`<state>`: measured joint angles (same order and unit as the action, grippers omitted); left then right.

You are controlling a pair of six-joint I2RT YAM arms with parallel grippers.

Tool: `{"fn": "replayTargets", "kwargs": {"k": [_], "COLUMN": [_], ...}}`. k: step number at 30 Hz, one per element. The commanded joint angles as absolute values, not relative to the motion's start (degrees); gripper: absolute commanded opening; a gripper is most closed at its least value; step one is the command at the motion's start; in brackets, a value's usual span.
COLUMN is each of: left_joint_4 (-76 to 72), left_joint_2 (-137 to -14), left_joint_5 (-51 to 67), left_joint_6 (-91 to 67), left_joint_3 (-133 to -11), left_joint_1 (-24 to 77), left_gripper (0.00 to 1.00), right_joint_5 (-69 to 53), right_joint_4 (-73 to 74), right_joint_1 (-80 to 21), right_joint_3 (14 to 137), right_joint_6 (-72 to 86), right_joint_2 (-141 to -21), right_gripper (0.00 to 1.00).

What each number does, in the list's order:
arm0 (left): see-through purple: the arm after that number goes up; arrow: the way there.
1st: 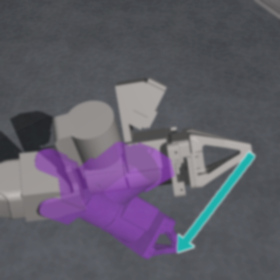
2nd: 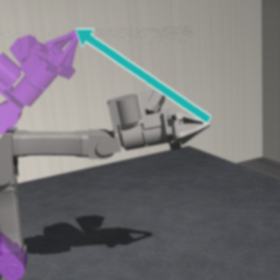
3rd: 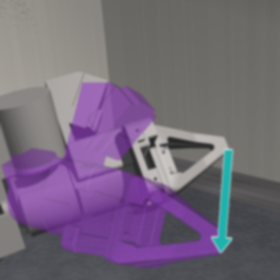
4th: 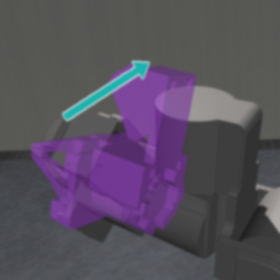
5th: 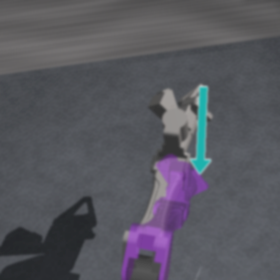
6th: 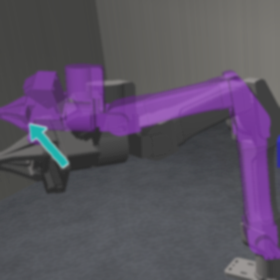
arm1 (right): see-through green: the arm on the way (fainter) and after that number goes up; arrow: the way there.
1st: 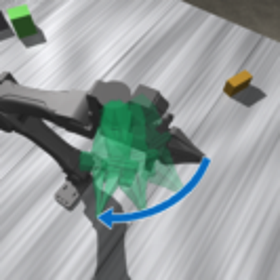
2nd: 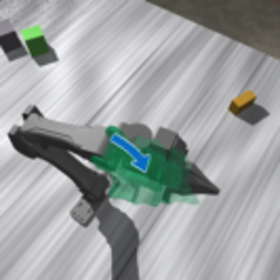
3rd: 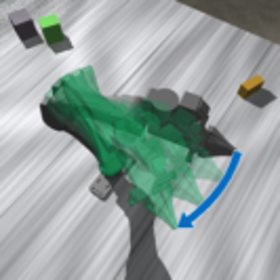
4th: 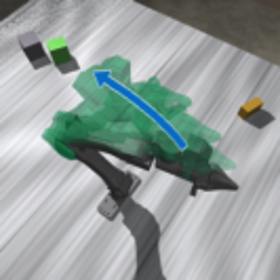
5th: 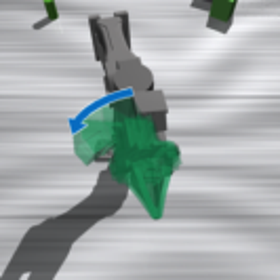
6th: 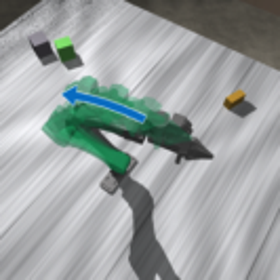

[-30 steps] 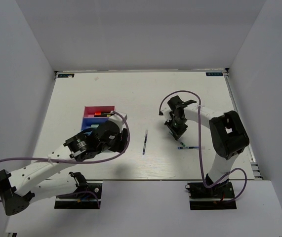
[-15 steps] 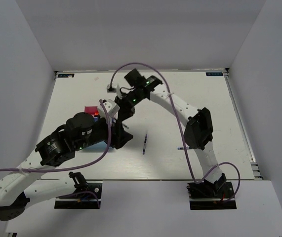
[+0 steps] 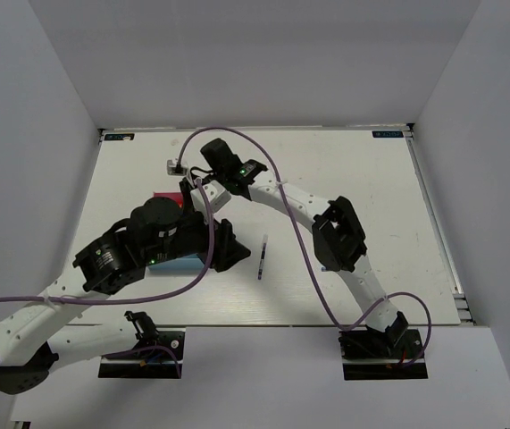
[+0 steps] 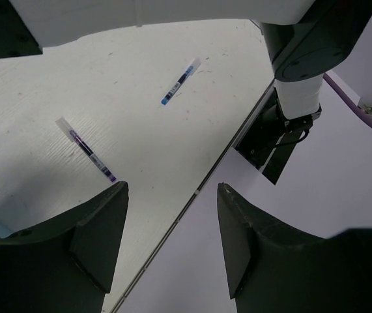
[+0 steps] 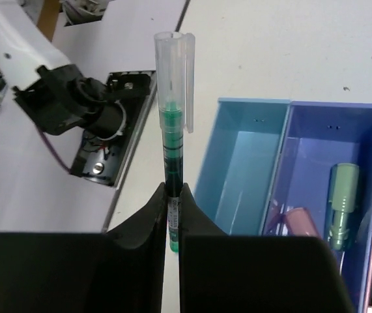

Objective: Sort the stationery into containers
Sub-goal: Place the pen in the storage box.

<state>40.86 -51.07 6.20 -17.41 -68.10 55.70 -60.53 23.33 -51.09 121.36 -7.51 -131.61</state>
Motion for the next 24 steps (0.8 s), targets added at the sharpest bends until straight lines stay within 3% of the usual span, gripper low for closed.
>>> {"fn": "replayTargets", "kwargs": {"k": [1, 6, 10, 11, 12, 13, 17, 21, 22, 24], "left_joint_4": [40.0, 40.0, 39.6, 39.6, 39.8, 39.8, 40.8, 41.4, 41.5, 42.3], "left_joint_2": [-50.2, -49.1, -48.4, -48.3, -48.3, -48.3, -48.8, -48.7, -48.8, -49.5], "left_joint_5": [7.6, 6.9, 6.7, 6.5, 6.2, 6.2, 6.0, 6.4, 6.4, 6.6], "left_joint_6": [-17.0, -17.3, -17.4, -17.4, -17.6, -17.6, -18.0, -17.9, -17.9, -17.8], "left_joint_3": [-68.9, -67.1, -65.5, -65.3, -65.1, -65.0, -64.8, -64.6, -64.7, -65.0], "left_joint_1": [56.0, 56.0, 56.0, 56.0, 56.0, 56.0, 56.0, 56.0, 56.0, 56.1], "left_gripper": [0.67, 0.67, 0.68, 0.68, 0.68, 0.68, 0.65, 0.47, 0.27, 0.12], "right_joint_5": [-58.5, -50.2, -48.6, -48.4, -48.0, -47.8, -46.6, -44.7, -42.1, -38.6], "right_joint_4": [19.5, 25.0, 26.7, 27.2, 27.2, 27.3, 26.5, 25.0, 24.7, 24.5], "right_joint_1": [-52.1, -54.5, -55.0, -55.1, -55.3, -55.4, -55.4, -54.1, -53.6, -52.7], "right_joint_3": [122.7, 121.7, 120.6, 120.2, 119.9, 119.7, 119.5, 120.0, 119.4, 118.1], "right_joint_6": [-12.4, -26.9, -28.4, -28.4, -28.4, -28.5, -24.0, -18.7, -17.9, -13.3], "right_joint_2": [-134.6, -135.2, -134.5, -134.0, -133.9, -133.6, -131.3, -128.8, -127.1, -125.4], "right_gripper": [0.0, 0.0, 0.0, 0.06, 0.33, 0.4, 0.46, 0.46, 0.41, 0.25]}}
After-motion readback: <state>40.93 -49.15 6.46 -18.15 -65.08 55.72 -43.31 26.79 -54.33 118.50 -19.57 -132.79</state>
